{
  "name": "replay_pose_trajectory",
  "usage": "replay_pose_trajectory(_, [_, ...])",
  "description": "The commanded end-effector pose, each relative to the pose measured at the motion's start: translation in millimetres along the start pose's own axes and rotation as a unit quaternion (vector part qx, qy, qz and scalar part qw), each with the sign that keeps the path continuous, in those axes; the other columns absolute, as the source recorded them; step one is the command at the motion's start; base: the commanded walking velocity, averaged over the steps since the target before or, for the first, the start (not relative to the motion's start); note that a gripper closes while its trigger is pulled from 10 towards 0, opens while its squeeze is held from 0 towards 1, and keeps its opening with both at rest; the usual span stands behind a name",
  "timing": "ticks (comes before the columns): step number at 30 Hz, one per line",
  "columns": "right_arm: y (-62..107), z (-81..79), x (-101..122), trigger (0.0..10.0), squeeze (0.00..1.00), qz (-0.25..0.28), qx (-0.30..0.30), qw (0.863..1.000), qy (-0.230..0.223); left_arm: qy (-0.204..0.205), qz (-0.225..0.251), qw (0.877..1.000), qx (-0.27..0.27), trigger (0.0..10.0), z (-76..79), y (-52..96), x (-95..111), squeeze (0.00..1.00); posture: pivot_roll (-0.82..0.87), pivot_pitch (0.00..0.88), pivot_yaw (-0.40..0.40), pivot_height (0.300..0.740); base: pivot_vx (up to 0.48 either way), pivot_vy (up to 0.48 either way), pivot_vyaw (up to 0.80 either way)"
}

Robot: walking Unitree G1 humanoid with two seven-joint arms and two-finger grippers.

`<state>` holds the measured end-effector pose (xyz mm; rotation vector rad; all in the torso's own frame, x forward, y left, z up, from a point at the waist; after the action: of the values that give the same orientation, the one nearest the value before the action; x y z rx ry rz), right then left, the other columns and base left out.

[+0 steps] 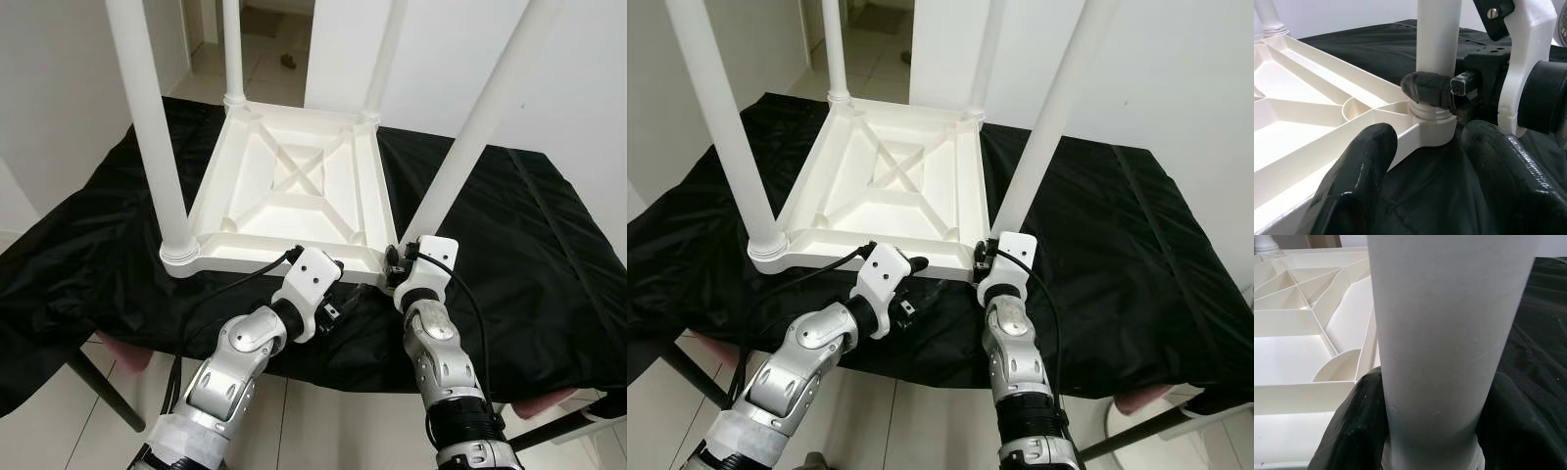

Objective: Building children table

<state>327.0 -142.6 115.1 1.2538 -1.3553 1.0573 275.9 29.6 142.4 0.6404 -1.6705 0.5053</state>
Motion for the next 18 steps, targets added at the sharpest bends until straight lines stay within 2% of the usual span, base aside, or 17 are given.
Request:
replay_pose_trajectory(1, [-2.9, 9.1, 3.1, 0.0, 0.0, -0.002, -0.008, 1.0, -0.004, 0.003, 0.0, 1.0, 0.008, 10.0, -0.6, 0.4, 1.2, 0.0, 0.05, 0.0, -0.07, 0.74, 0.0, 0.0, 0.0])
replay_pose_trajectory(2, [-3.8, 10.0, 6.7, 10.0, 0.0, 0.006, -0.001, 1.0, -0.006, 0.002, 0.0, 1.0, 0.009, 10.0, -0.9, 0.5, 1.2, 0.0, 0.05, 0.0, -0.073, 0.74, 0.0, 0.0, 0.0])
replay_pose_trajectory(3, [-3.8, 10.0, 6.7, 10.0, 0.0, 0.006, -0.001, 1.0, -0.006, 0.002, 0.0, 1.0, 0.009, 10.0, -0.9, 0.5, 1.2, 0.0, 0.05, 0.0, -0.073, 0.74, 0.0, 0.0, 0.0])
replay_pose_trajectory(4, [-3.7, 9.0, 11.2, 10.0, 0.12, 0.017, 0.008, 1.0, -0.008, 0.003, 0.001, 1.0, 0.01, 10.0, -0.9, 0.6, 1.3, 0.0, 0.05, 0.0, -0.073, 0.74, 0.0, 0.0, 0.0])
replay_pose_trajectory(5, [-3.7, 9.0, 11.2, 10.0, 0.12, 0.017, 0.008, 1.0, -0.008, 0.003, 0.001, 1.0, 0.01, 10.0, -0.9, 0.6, 1.3, 0.0, 0.05, 0.0, -0.073, 0.74, 0.0, 0.0, 0.0])
replay_pose_trajectory(6, [-3.3, 8.2, 14.8, 10.0, 1.0, 0.027, 0.016, 0.999, -0.012, 0.003, 0.001, 1.0, 0.011, 10.0, -1.0, 0.6, 1.3, 0.0, 0.05, 0.0, -0.073, 0.74, 0.0, 0.0, 0.0])
replay_pose_trajectory(10, [-1.9, 5.7, 19.1, 10.0, 1.0, 0.036, 0.032, 0.999, -0.016, 0.003, 0.001, 1.0, 0.011, 10.0, -1.0, 0.7, 1.3, 0.0, 0.05, 0.0, -0.074, 0.74, 0.0, 0.0, 0.0])
replay_pose_trajectory(14, [-1.0, 3.3, 22.7, 10.0, 1.0, 0.033, 0.098, 0.994, -0.018, 0.002, 0.001, 1.0, 0.013, 10.0, -2.6, 1.5, 1.7, 0.0, 0.06, 0.0, -0.073, 0.74, 0.0, 0.0, 0.0])
replay_pose_trajectory(15, [-1.8, 4.9, 23.2, 10.0, 0.16, 0.025, 0.134, 0.991, -0.008, 0.002, 0.001, 1.0, 0.014, 10.0, -3.0, 1.7, 1.6, 0.0, 0.06, 0.0, -0.07, 0.74, 0.0, 0.0, 0.0])
replay_pose_trajectory(16, [-2.7, 7.1, 24.9, 10.0, 0.0, 0.019, 0.176, 0.984, 0.012, 0.002, 0.001, 1.0, 0.014, 10.0, -3.3, 1.7, 1.8, 0.0, 0.06, 0.0, -0.068, 0.74, 0.0, 0.0, 0.0])
replay_pose_trajectory(17, [-3.6, 10.4, 25.9, 10.0, 0.0, 0.009, 0.214, 0.977, 0.024, 0.001, 0.001, 1.0, 0.013, 10.0, -3.3, 1.6, 1.8, 0.0, 0.06, 0.0, -0.067, 0.74, 0.0, 0.0, 0.0])
replay_pose_trajectory(18, [-3.6, 10.4, 25.9, 10.0, 0.0, 0.009, 0.214, 0.977, 0.024, 0.001, 0.001, 1.0, 0.013, 10.0, -3.3, 1.6, 1.8, 0.0, 0.06, 0.0, -0.067, 0.74, 0.0, 0.0, 0.0])
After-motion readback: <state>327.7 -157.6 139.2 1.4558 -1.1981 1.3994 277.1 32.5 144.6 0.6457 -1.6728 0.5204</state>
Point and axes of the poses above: a point about 5 cm out from each wrist's last joint towards the gripper, its own y axis pointing back from the gripper into the wrist, its own x axis along the axis of the wrist's last joint, z = x × y, the point moved 1 cm from there along -y, pointing out of the wrist towards the gripper, and after that the axes turned 4 degrees about -y, right-handed, at the moved point
